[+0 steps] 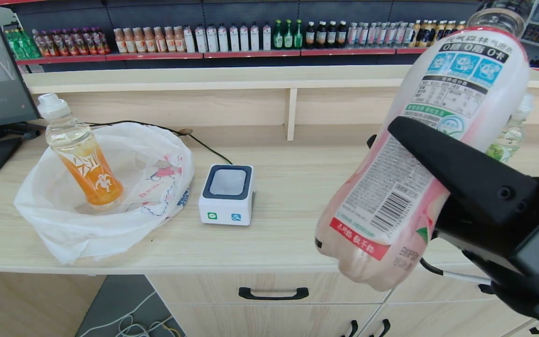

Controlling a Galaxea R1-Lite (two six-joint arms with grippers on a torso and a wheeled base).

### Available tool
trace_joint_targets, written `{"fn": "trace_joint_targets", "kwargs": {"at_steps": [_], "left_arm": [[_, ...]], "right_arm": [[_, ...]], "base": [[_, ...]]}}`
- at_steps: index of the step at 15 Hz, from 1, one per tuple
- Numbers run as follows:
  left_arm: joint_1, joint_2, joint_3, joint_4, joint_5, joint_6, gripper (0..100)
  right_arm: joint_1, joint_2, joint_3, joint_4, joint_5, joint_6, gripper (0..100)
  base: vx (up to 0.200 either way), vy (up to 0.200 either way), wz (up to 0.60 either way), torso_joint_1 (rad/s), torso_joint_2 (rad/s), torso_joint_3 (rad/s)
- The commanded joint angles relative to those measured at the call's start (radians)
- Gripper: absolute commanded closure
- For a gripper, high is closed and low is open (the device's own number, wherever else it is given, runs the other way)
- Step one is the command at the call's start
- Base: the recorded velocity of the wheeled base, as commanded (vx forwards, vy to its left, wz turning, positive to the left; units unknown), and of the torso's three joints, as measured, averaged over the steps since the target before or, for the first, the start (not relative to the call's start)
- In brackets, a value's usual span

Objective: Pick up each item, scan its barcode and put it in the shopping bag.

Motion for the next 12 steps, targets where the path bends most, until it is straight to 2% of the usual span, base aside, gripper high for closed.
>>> {"fn": "trace_joint_targets", "kwargs": {"at_steps": [1,3,12], "left_arm": [[0.0,0.0,-0.001,0.0,0.0,-0.001,0],[0.0,0.0,-0.001,0.0,0.0,0.001,0],[0.0,0.0,0.001,0.0,0.0,-0.001,0]], "right_arm": [[0.001,-0.012,-0.007,-0.001,0.0,0.006,100],[0.001,-0.001,-0.053,-0.001,0.0,0.014,100],[-0.001,0.007,-0.065,-0.001,0.0,0.04,100]], "base": [[0.0,0.0,0.0,0.0,0.0,0.0],[0.0,0.0,0.0,0.0,0.0,0.0],[0.0,0.0,0.0,0.0,0.0,0.0]]}}
